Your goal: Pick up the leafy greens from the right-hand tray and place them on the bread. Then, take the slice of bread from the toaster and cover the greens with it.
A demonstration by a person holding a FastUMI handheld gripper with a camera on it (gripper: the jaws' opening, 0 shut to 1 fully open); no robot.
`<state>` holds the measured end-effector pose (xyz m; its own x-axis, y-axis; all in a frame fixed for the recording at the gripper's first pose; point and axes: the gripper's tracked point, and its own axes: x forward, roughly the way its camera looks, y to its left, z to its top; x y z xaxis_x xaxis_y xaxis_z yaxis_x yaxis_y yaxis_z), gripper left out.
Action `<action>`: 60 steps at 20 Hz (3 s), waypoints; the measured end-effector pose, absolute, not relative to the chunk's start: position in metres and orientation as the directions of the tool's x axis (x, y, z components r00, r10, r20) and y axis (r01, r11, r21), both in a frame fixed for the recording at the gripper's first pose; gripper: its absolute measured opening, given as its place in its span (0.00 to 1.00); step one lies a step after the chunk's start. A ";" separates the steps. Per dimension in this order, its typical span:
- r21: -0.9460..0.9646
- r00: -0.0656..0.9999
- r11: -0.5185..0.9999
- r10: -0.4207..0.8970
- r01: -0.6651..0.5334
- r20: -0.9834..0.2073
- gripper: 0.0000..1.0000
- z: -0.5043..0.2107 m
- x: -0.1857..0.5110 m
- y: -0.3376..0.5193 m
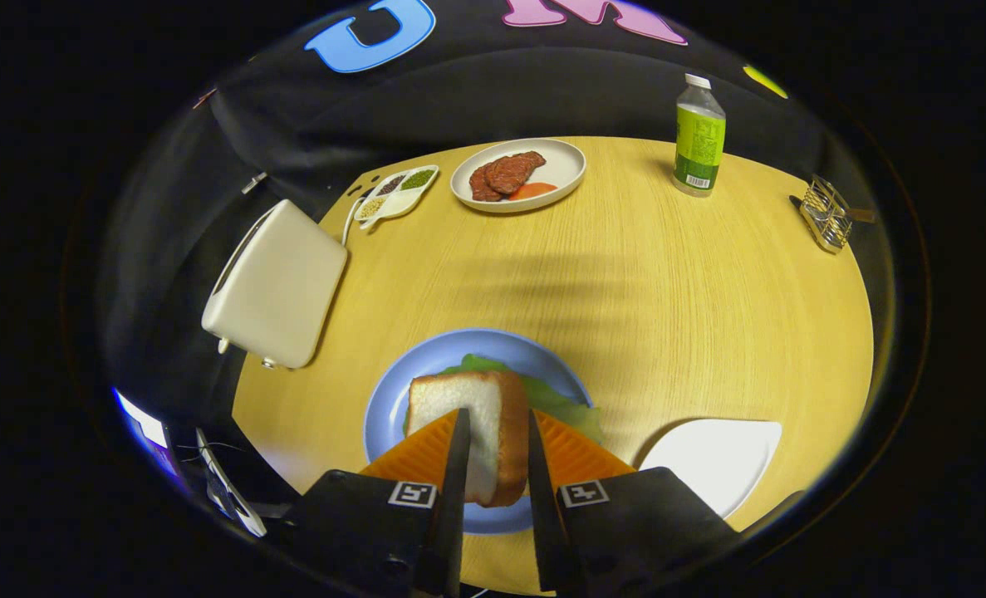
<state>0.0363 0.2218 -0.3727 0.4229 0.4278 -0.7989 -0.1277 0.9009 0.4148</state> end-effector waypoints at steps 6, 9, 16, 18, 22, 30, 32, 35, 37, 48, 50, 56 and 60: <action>0.270 0.488 0.945 0.328 -0.187 -0.809 0.58 -0.374 0.034 0.197; 0.234 0.576 0.949 0.314 -0.212 -0.754 0.64 -0.352 0.040 0.192; 0.133 0.804 0.970 0.243 -0.203 -0.542 0.71 -0.243 0.054 0.160; 0.104 0.847 0.976 0.218 -0.191 -0.486 0.76 -0.211 0.052 0.149; 0.114 0.899 0.982 0.185 -0.151 -0.397 0.94 -0.155 0.044 0.134; 0.111 0.956 0.991 0.099 -0.071 -0.275 0.99 -0.083 0.022 0.093; 0.100 0.961 0.994 0.069 -0.043 -0.266 0.99 -0.079 0.018 0.083; 0.121 0.968 0.993 0.038 -0.008 -0.248 0.99 -0.072 0.015 0.067; 0.131 0.971 0.991 0.025 0.007 -0.240 0.99 -0.068 0.013 0.057; 0.094 0.984 0.995 -0.006 0.024 -0.179 0.99 -0.046 0.001 0.050; 0.085 0.984 0.996 -0.006 0.021 -0.180 0.99 -0.043 0.000 0.052; 0.092 0.985 0.995 -0.005 0.021 -0.173 0.99 -0.040 0.001 0.054; 0.075 0.985 0.997 -0.005 0.018 -0.175 0.99 -0.046 0.000 0.055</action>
<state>0.0000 0.0547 -0.0459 0.9845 -0.0052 -0.1751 0.0185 0.9970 0.0746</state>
